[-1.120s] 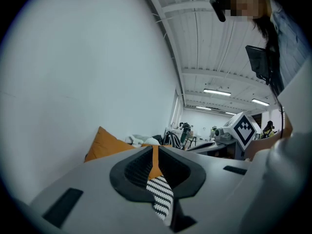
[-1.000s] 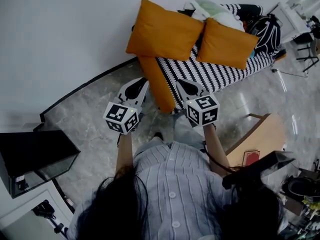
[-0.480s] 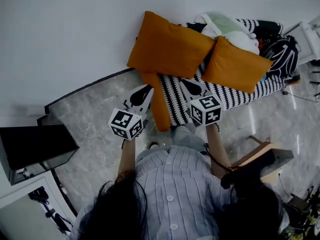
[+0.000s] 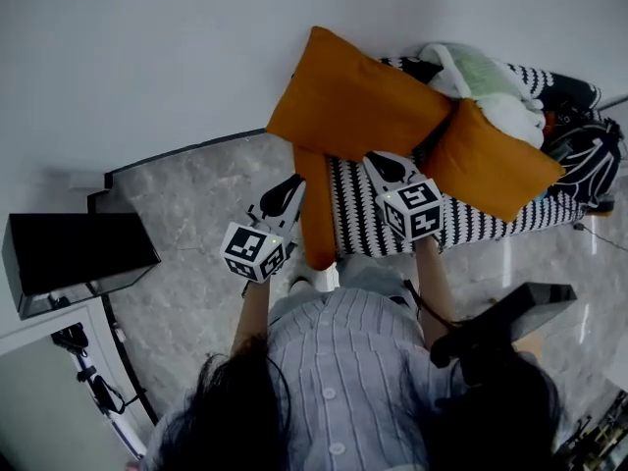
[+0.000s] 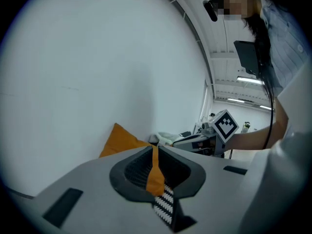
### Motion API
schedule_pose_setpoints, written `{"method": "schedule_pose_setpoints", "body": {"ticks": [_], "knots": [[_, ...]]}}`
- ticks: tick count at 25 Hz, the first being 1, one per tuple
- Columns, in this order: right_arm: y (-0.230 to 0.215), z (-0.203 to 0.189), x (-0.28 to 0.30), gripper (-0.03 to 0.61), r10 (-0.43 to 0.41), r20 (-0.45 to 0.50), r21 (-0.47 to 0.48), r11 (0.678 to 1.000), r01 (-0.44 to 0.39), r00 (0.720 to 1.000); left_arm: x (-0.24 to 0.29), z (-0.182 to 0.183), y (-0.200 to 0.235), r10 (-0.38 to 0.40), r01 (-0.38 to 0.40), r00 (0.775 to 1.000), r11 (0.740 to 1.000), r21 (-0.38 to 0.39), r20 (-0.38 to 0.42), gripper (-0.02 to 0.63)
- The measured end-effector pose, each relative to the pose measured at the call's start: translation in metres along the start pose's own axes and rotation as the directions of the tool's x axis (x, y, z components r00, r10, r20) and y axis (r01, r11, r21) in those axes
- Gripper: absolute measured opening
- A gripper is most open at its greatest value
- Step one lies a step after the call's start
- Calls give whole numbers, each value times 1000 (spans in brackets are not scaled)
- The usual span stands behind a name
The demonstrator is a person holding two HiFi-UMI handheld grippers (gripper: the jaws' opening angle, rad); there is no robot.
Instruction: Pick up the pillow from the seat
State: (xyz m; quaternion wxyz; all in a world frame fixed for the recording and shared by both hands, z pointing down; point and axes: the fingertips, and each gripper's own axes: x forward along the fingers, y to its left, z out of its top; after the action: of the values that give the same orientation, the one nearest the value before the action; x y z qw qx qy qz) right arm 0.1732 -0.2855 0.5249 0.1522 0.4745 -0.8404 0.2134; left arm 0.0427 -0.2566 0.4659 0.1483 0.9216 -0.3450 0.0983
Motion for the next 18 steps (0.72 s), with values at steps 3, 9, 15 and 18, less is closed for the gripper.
{"method": "schedule_pose_setpoints", "body": {"ticks": [3,9,15,18], "knots": [[-18,4,14,18,37,-16,-23,999,-37,999,7,1,8,43,-43,999,999,34,2,25],[-63,20,46,20,74,-45,-91,993,-78,996,35,-5,20,28,-27,999,999,17,-18,25],[-96,35,91,126,139,-120,-194,968,-160,983,67,-8,29,7,-5,998,1000,21,-62,25],[-112,33,116,167,149,-171,-239,953,-188,974,76,-11,32,-2,3,997,1000,18,-77,25]]}}
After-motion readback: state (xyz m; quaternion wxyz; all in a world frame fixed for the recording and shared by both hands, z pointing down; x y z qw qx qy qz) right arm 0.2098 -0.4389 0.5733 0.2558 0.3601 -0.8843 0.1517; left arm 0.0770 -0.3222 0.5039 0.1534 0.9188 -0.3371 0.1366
